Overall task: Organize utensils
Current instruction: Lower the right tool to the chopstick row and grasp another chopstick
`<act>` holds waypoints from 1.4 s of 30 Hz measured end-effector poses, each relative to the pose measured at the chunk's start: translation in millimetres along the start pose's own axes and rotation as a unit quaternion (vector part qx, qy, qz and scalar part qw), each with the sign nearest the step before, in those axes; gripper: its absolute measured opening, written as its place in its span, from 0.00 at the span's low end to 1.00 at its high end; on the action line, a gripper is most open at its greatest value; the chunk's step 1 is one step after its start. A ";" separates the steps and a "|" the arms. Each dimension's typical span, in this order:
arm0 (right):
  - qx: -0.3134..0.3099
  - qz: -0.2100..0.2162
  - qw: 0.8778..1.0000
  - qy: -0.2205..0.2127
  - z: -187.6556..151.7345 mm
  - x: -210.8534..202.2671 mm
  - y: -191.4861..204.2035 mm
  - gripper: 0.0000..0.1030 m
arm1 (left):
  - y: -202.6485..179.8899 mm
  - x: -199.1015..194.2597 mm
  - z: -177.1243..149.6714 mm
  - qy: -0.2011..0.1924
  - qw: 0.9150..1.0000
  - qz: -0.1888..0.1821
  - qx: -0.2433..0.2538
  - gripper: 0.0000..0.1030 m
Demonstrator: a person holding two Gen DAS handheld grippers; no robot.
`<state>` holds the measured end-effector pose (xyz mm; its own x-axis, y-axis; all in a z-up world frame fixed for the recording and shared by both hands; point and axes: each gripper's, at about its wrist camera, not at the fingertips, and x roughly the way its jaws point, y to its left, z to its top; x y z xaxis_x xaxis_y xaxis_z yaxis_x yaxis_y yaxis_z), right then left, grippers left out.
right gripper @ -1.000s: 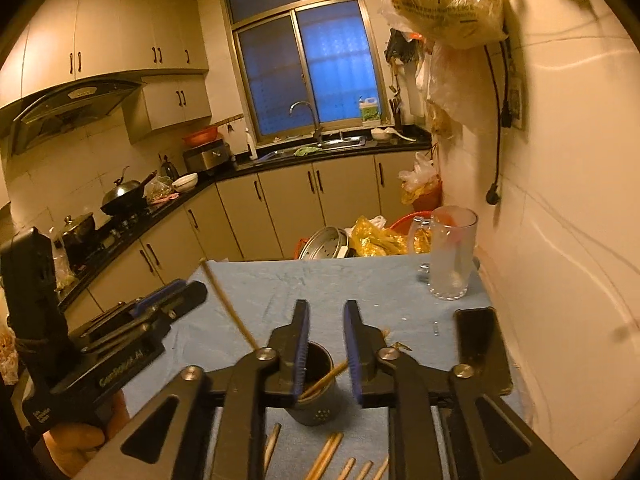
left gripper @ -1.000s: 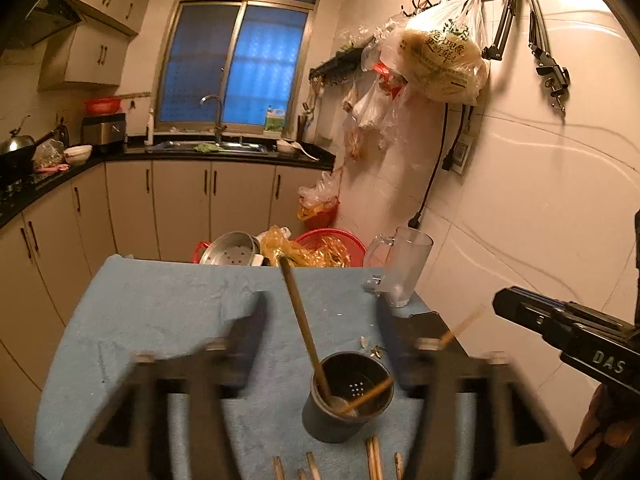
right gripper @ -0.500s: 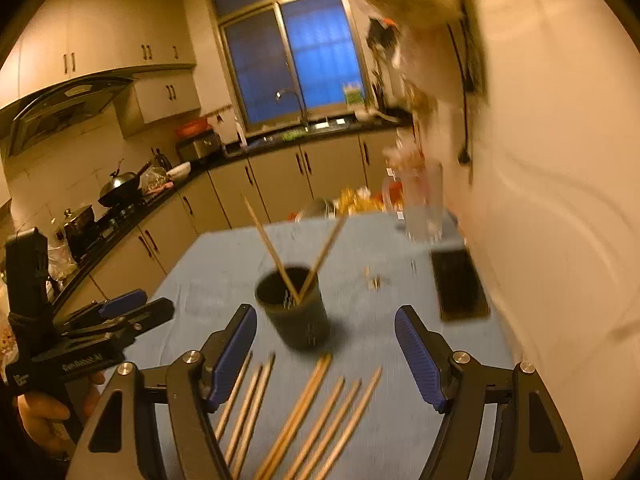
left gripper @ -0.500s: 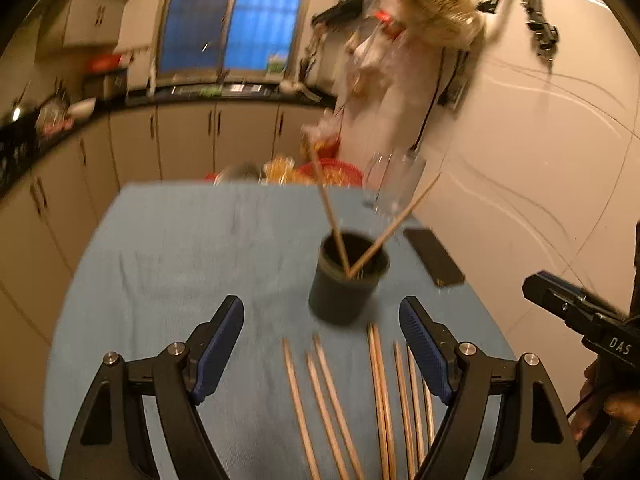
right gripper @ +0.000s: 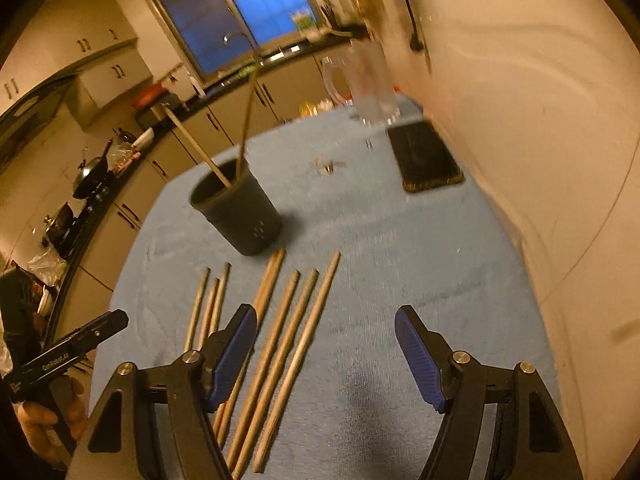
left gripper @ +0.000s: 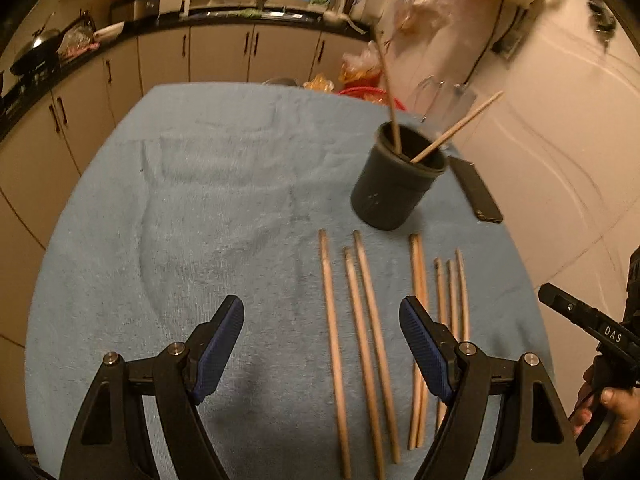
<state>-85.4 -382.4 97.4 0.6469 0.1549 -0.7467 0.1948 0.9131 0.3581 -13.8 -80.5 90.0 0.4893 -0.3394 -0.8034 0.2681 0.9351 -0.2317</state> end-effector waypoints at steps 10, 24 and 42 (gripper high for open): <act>0.006 -0.006 1.000 0.025 14.6 30.4 1.7 0.71 | -4.4 39.7 28.0 0.048 0.999 0.017 0.016 0.78; 0.031 -0.008 0.995 0.097 39.6 86.6 -0.3 0.44 | -11.5 96.6 56.9 0.113 0.993 0.037 0.029 0.67; 0.020 -0.048 0.991 0.122 54.8 123.8 13.2 0.29 | -0.4 138.4 75.0 0.147 0.988 0.036 0.007 0.44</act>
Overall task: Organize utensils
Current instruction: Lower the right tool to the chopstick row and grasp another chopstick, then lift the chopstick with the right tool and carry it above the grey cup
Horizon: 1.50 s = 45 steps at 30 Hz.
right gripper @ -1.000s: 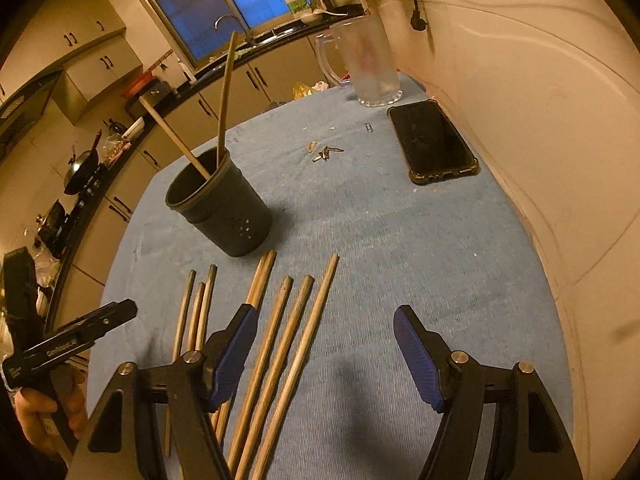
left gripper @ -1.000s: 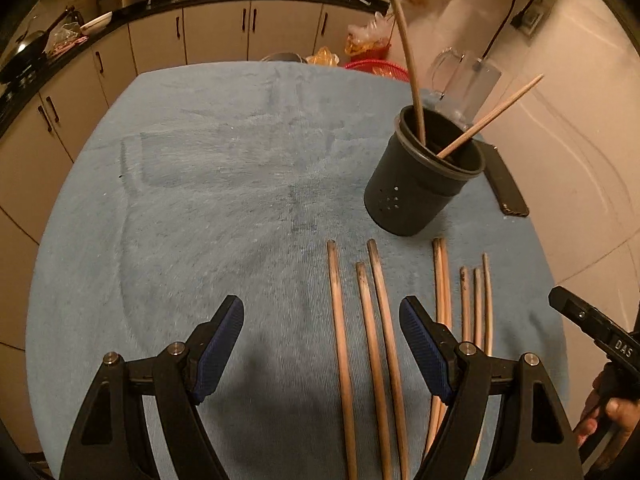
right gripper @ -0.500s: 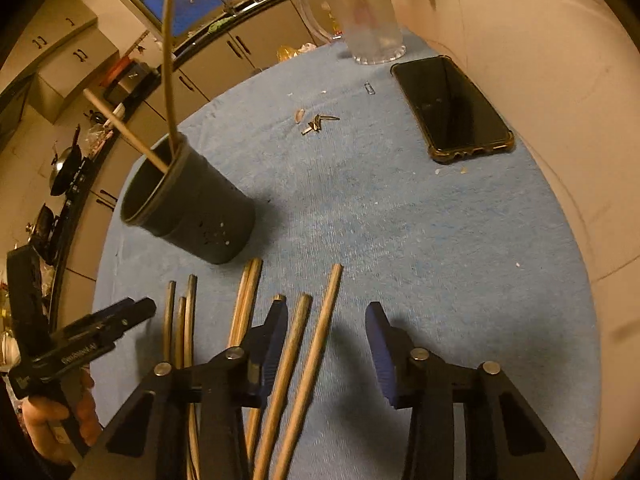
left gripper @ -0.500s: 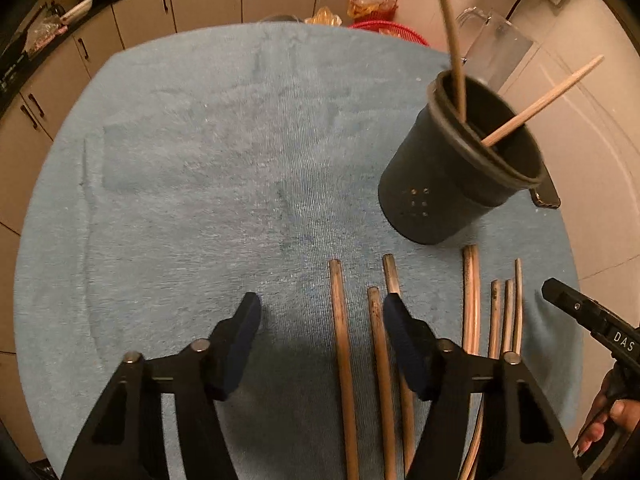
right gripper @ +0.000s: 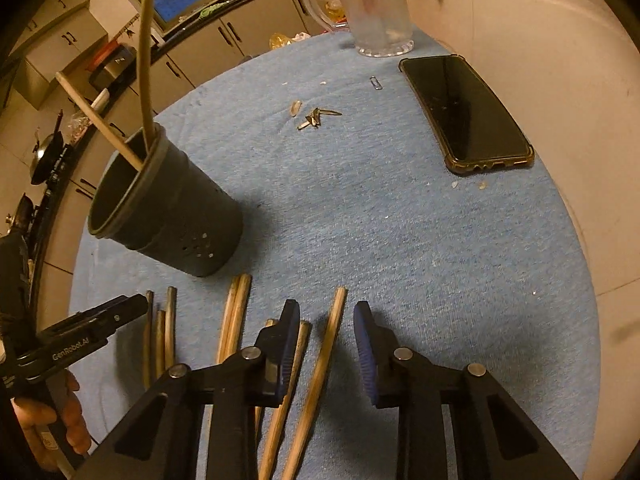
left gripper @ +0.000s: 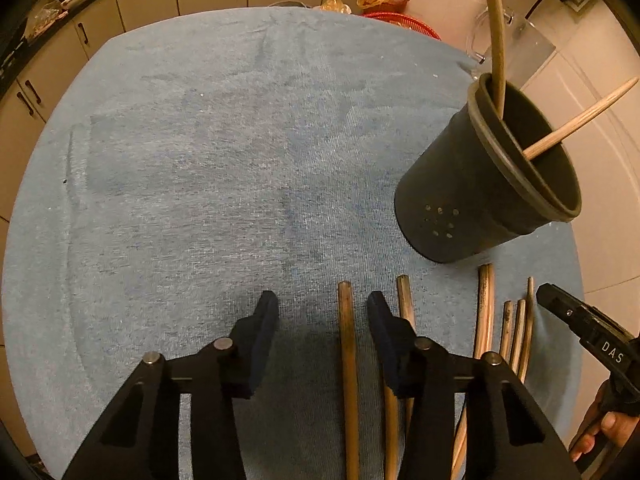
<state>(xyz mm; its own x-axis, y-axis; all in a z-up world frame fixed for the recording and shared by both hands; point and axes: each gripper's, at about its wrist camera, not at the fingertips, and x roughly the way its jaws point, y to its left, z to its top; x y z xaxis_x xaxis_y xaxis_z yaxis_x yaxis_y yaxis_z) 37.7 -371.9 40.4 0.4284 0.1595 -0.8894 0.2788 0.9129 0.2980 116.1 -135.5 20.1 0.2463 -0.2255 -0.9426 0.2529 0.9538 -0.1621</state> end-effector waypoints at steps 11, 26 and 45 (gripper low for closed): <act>-0.004 -0.020 1.000 0.012 4.8 20.6 6.0 0.23 | -10.7 8.5 1.5 -0.020 0.999 0.034 0.029 0.08; -0.025 -0.004 1.000 -0.014 -2.9 7.2 7.7 0.07 | 18.1 -20.2 -16.1 -0.058 0.998 -0.018 0.008 0.06; -0.088 0.059 0.986 -0.128 -28.2 -111.2 38.5 0.06 | 0.3 -142.1 -43.3 -0.172 0.983 -0.059 0.027 0.06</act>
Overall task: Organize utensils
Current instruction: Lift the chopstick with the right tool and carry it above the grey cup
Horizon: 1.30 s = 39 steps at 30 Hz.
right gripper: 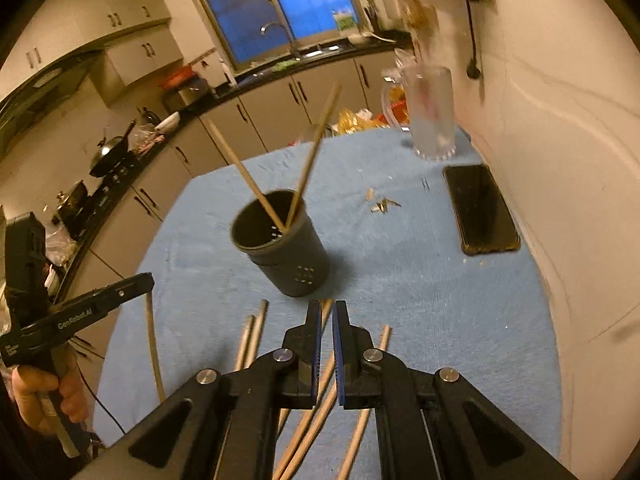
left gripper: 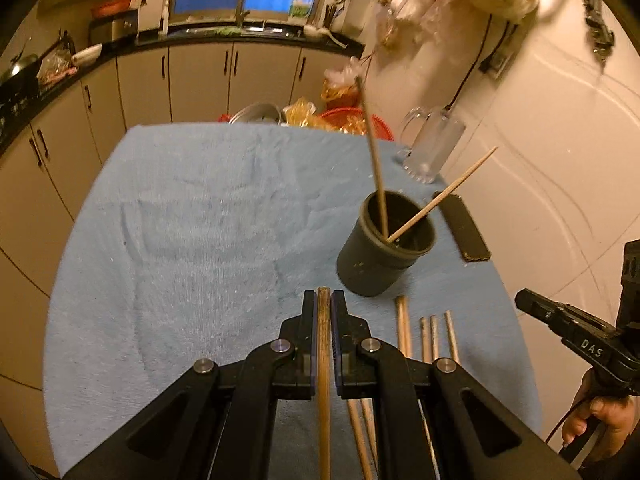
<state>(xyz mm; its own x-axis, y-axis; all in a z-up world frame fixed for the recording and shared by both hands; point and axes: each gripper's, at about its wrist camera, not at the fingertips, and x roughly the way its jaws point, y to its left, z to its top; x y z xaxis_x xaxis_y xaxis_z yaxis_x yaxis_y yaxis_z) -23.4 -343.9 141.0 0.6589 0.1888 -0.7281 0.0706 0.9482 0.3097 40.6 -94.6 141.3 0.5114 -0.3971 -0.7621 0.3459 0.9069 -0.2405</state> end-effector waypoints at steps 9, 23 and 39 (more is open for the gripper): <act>0.057 -0.022 0.992 0.113 -4.4 67.7 -40.2 0.23 | -9.2 -9.2 0.0 -0.007 1.000 -0.006 0.003 0.06; 0.016 -0.098 0.981 0.168 -10.6 127.7 -37.8 0.08 | -6.0 -5.8 -2.6 -0.004 1.000 -0.010 -0.005 0.06; -0.019 -0.027 0.998 0.048 -7.7 17.4 -8.0 0.06 | -12.2 -26.3 -2.6 -0.026 0.999 -0.018 0.002 0.06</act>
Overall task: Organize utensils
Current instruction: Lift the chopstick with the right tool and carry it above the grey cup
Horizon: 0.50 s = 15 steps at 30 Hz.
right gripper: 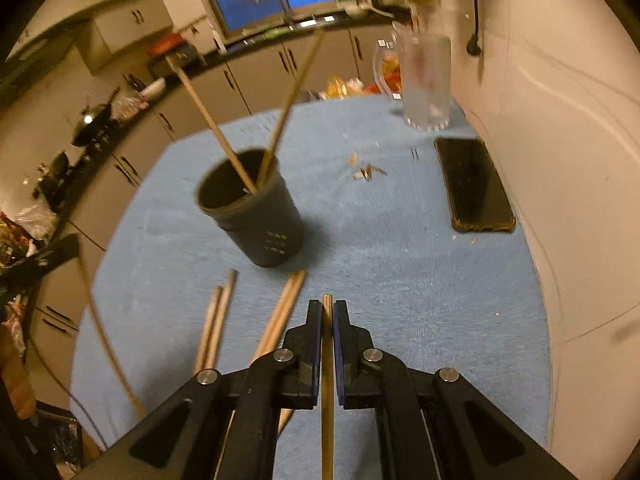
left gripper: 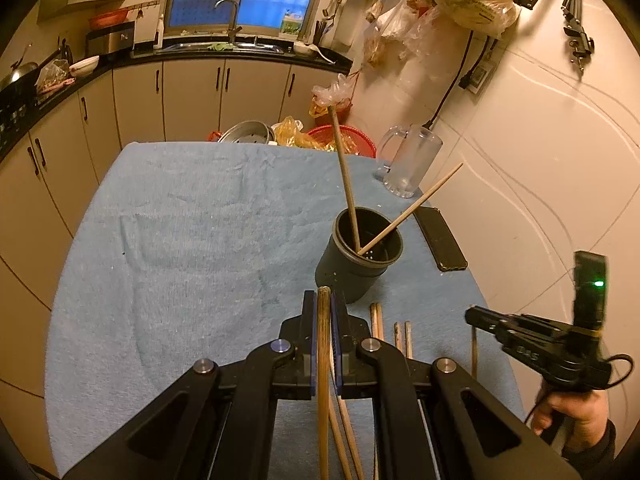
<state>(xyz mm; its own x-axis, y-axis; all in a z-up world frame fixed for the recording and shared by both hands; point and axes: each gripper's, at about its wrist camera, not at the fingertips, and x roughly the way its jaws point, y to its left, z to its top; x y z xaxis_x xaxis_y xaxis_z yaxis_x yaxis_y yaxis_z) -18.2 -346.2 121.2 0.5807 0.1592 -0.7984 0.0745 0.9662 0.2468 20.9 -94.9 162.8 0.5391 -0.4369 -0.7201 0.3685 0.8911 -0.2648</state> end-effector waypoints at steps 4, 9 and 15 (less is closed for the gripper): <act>-0.009 0.014 1.000 -0.022 5.1 -15.7 6.7 0.06 | -3.4 -7.4 0.6 -0.008 1.000 -0.003 0.002 0.06; -0.017 0.028 0.998 -0.048 5.9 -38.7 15.7 0.06 | -6.9 -20.0 0.9 -0.022 1.000 -0.008 0.003 0.06; -0.026 0.040 0.997 -0.068 5.5 -59.7 22.6 0.06 | -11.9 -36.9 0.9 -0.042 0.999 -0.009 0.007 0.06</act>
<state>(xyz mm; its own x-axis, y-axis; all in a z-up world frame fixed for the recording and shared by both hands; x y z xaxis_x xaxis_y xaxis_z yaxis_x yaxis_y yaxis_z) -46.8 -335.0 177.4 0.6880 0.2095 -0.6948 -0.0154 0.9614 0.2747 -2.7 -89.5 193.1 0.5946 -0.4616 -0.6583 0.3891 0.8817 -0.2668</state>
